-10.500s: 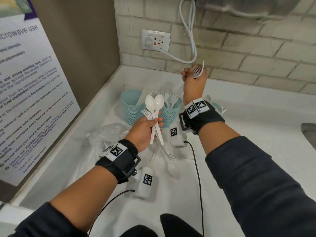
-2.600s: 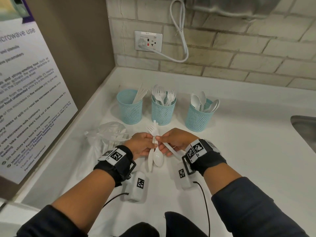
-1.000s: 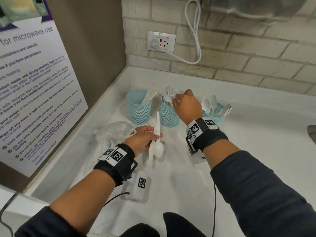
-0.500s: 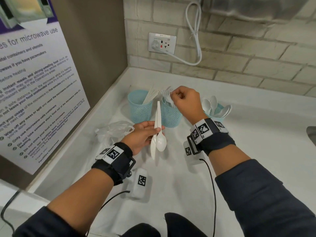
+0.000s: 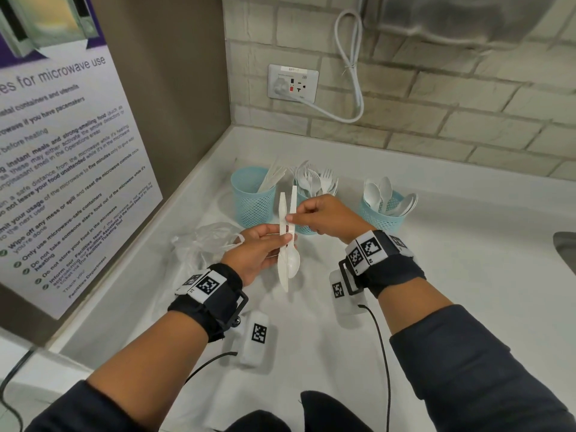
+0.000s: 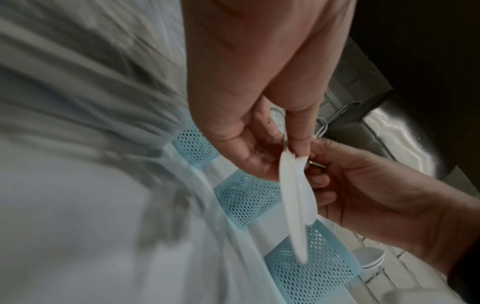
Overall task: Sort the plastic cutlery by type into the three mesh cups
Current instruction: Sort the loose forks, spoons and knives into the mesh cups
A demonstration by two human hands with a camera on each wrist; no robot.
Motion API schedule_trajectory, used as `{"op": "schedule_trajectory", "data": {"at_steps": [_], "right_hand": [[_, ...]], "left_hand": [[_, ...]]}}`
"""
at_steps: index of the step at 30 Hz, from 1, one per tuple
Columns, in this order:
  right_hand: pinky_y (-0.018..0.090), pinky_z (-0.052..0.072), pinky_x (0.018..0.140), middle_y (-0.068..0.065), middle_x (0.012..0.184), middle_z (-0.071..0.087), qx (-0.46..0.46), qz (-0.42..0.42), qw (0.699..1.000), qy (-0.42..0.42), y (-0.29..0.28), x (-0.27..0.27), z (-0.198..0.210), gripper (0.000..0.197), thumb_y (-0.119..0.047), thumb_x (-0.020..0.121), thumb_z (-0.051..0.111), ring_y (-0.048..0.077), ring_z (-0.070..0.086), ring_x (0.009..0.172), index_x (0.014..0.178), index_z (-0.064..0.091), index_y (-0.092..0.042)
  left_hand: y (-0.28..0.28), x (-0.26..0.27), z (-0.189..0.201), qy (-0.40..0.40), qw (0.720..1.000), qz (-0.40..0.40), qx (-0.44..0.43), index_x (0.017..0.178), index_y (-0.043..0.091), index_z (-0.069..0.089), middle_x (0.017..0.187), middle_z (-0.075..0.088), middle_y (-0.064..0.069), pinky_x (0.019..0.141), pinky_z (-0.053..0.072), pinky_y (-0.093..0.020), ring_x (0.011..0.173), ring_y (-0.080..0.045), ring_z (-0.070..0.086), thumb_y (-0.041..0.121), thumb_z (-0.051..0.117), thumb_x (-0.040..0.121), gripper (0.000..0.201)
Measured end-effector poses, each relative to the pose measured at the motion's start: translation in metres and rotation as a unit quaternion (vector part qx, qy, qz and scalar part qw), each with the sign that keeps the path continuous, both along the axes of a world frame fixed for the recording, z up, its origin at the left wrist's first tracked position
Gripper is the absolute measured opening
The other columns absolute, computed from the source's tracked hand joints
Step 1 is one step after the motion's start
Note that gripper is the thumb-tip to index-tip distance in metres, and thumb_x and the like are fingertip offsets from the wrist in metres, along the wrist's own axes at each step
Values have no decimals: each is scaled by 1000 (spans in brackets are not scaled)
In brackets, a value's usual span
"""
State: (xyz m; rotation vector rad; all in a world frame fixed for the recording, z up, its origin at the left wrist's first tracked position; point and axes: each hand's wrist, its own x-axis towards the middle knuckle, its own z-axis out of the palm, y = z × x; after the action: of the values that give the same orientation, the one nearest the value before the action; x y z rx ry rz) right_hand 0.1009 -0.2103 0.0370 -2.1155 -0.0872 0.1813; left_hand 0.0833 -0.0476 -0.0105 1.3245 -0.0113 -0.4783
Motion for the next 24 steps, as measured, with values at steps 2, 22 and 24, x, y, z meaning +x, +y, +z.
{"op": "schedule_trajectory", "data": {"at_steps": [2,22,24], "right_hand": [[12,38,46,-6,55,52,25,-20,999,4,-2,-1,1,17,-20,84,68,0,46,45,74,61,-8],[14,38,64,-10,79,59,-90,-38,995,35,-56,-24,1,14,-17,80,71,5,52,71,95,69,-19],[13,38,66,-12,73,61,-195,15,978,79,-55,-27,4,12,-21,81,70,4,53,71,93,74,-18]], "left_hand": [[-1,0,0,6,1000,-2,3,92,16,63,89,69,-3,72,53,-25,78,-14,64,7,58,89,10],[-29,1,-3,-54,993,21,107,97,14,64,88,69,-3,79,45,-34,80,-18,61,11,66,85,13],[-34,1,-3,-62,992,22,108,101,9,65,91,68,-6,76,45,-32,80,-19,60,12,69,82,20]]}}
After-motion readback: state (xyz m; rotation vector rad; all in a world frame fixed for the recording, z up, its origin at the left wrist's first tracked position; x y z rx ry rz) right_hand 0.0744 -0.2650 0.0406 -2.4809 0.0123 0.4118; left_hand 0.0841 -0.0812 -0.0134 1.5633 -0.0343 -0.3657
